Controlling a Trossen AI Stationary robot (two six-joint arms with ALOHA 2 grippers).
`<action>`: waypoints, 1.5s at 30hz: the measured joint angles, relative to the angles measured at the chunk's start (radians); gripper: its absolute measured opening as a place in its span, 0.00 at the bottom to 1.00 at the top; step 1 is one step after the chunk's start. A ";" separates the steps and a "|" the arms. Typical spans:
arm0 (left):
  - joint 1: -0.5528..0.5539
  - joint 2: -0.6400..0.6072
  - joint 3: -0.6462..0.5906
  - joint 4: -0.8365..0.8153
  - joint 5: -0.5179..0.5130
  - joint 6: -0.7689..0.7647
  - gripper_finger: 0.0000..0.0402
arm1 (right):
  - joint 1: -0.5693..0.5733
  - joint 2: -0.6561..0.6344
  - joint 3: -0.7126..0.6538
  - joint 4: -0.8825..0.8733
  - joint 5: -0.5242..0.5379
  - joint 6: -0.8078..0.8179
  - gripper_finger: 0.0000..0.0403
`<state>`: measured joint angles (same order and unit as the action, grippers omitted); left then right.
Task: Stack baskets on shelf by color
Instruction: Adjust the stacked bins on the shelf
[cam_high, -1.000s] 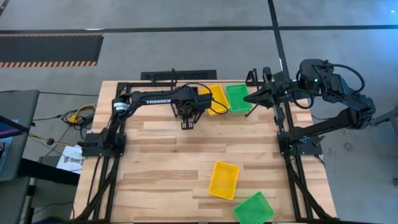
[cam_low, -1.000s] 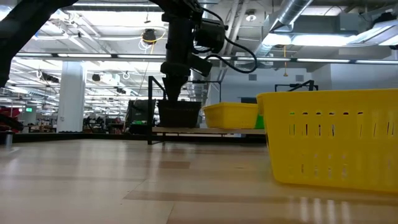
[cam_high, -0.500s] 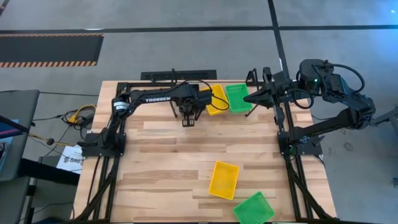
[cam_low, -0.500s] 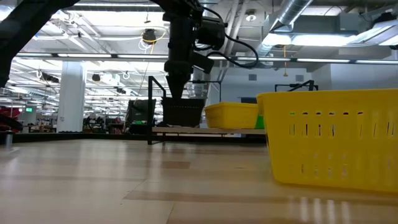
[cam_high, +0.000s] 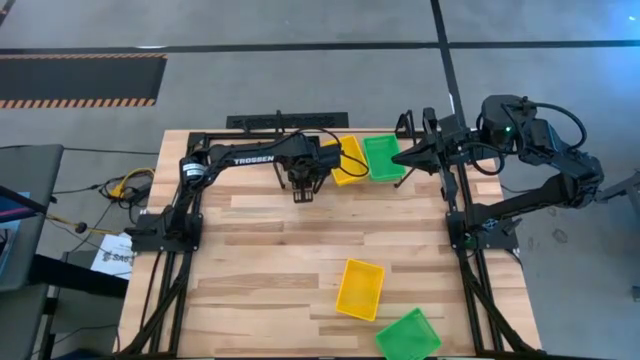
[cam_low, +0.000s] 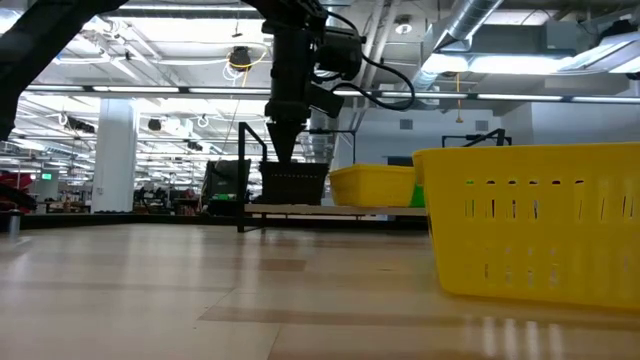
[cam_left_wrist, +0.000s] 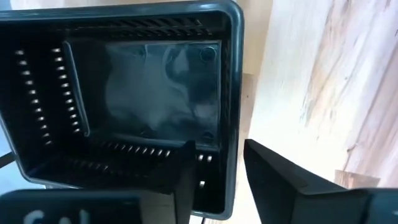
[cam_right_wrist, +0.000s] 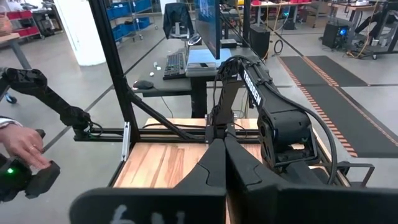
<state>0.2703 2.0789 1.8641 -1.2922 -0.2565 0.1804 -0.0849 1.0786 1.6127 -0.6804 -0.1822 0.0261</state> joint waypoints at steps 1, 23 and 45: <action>0.000 0.000 0.000 0.000 0.000 -0.007 0.32 | 0.000 0.000 0.000 0.000 0.000 0.000 0.02; -0.170 -0.309 0.258 -0.030 -0.321 -0.284 0.37 | -0.003 0.119 0.000 -0.361 0.129 -0.026 0.04; -0.538 -0.632 0.241 -0.280 -0.493 -0.668 0.36 | -0.126 0.692 0.000 -0.417 0.064 -0.279 0.38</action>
<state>-0.2674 1.4473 2.1048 -1.5719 -0.7491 -0.4877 -0.2104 1.7710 1.6123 -1.0979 -0.1182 -0.2528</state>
